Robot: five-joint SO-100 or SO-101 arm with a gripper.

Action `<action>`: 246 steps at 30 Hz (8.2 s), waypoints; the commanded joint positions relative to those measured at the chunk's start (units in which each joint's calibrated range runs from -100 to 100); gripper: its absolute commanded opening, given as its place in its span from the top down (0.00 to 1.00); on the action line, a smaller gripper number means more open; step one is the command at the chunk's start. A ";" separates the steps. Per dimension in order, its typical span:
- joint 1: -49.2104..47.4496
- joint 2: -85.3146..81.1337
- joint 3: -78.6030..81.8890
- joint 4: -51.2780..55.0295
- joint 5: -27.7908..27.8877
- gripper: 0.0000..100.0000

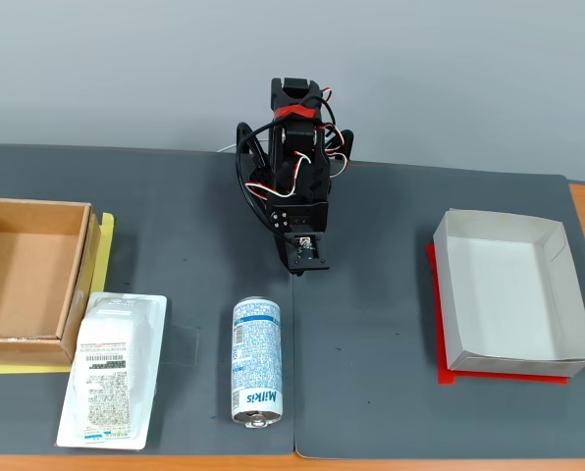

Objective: Pick the can and put it in the brown box

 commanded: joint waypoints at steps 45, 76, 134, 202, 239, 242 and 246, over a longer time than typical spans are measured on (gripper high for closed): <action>0.36 33.55 -31.85 -14.03 0.24 0.99; 1.82 82.17 -75.10 -13.25 0.30 0.57; 2.79 115.80 -81.62 -23.74 0.24 0.57; 40.24 93.35 -116.55 3.32 39.59 0.90; 52.18 115.55 -116.01 -25.31 37.24 0.64; 51.86 115.29 -116.55 -22.44 36.83 0.63; 51.29 114.95 -116.55 -19.67 36.77 0.63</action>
